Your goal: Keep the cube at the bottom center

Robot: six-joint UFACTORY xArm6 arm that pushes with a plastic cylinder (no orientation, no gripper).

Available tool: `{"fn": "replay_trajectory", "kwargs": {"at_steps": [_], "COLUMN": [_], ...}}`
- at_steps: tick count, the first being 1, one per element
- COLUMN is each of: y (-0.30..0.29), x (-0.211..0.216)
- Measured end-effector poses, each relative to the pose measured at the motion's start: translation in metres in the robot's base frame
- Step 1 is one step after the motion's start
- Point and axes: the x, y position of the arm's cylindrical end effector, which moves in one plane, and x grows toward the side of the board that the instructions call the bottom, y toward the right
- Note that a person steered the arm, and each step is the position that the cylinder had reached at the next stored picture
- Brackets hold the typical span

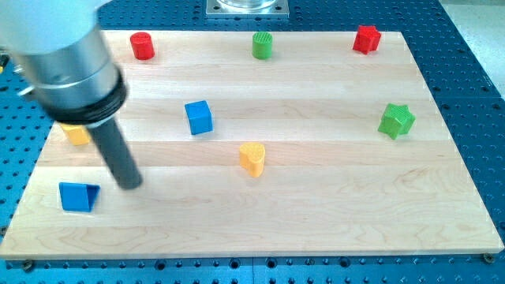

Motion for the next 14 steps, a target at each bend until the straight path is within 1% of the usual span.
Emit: {"fn": "replay_trajectory", "kwargs": {"at_steps": [1, 2, 3, 4, 5, 6, 7, 9, 11, 12, 13, 14], "y": [-0.054, -0.084, -0.083, -0.024, -0.018, -0.003, 0.032, 0.094, 0.122, 0.146, 0.198, 0.228], "x": [-0.003, 0.041, 0.046, 0.002, -0.061, -0.080, -0.094, -0.105, -0.044, -0.044, -0.046, -0.051]}}
